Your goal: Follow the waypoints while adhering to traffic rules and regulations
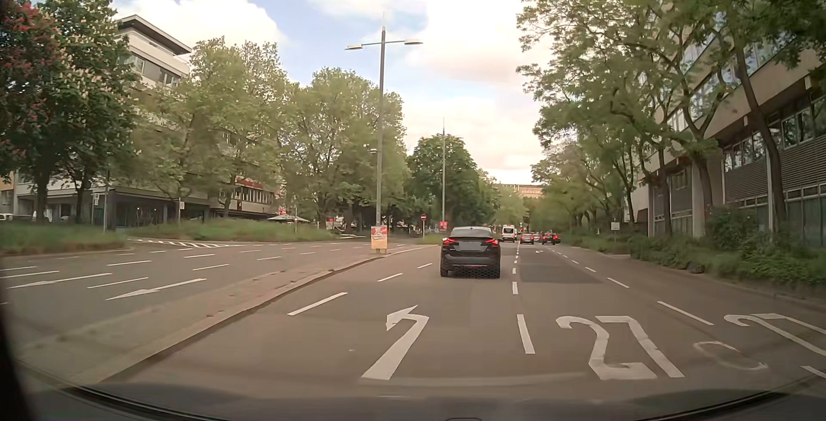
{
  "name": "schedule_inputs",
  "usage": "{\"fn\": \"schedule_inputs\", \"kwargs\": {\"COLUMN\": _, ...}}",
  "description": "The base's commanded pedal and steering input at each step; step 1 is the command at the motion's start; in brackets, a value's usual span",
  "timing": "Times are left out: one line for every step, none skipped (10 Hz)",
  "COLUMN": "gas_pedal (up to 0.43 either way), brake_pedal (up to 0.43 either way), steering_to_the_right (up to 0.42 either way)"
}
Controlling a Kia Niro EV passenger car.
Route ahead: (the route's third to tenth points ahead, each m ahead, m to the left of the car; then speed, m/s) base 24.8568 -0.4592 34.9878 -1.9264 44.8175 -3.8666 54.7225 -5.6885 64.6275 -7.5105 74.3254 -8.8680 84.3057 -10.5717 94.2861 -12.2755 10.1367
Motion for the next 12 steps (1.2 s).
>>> {"fn": "schedule_inputs", "kwargs": {"gas_pedal": 0.087, "brake_pedal": 0.0, "steering_to_the_right": 0.043}}
{"fn": "schedule_inputs", "kwargs": {"gas_pedal": 0.087, "brake_pedal": 0.0, "steering_to_the_right": 0.04}}
{"fn": "schedule_inputs", "kwargs": {"gas_pedal": 0.087, "brake_pedal": 0.0, "steering_to_the_right": 0.038}}
{"fn": "schedule_inputs", "kwargs": {"gas_pedal": 0.087, "brake_pedal": 0.0, "steering_to_the_right": 0.03}}
{"fn": "schedule_inputs", "kwargs": {"gas_pedal": 0.087, "brake_pedal": 0.0, "steering_to_the_right": 0.029}}
{"fn": "schedule_inputs", "kwargs": {"gas_pedal": 0.079, "brake_pedal": 0.0, "steering_to_the_right": 0.029}}
{"fn": "schedule_inputs", "kwargs": {"gas_pedal": 0.067, "brake_pedal": 0.0, "steering_to_the_right": 0.029}}
{"fn": "schedule_inputs", "kwargs": {"gas_pedal": 0.0, "brake_pedal": 0.0, "steering_to_the_right": 0.028}}
{"fn": "schedule_inputs", "kwargs": {"gas_pedal": 0.0, "brake_pedal": 0.0, "steering_to_the_right": 0.034}}
{"fn": "schedule_inputs", "kwargs": {"gas_pedal": 0.0, "brake_pedal": 0.0, "steering_to_the_right": 0.034}}
{"fn": "schedule_inputs", "kwargs": {"gas_pedal": 0.0, "brake_pedal": 0.0, "steering_to_the_right": 0.034}}
{"fn": "schedule_inputs", "kwargs": {"gas_pedal": 0.0, "brake_pedal": 0.0, "steering_to_the_right": 0.029}}
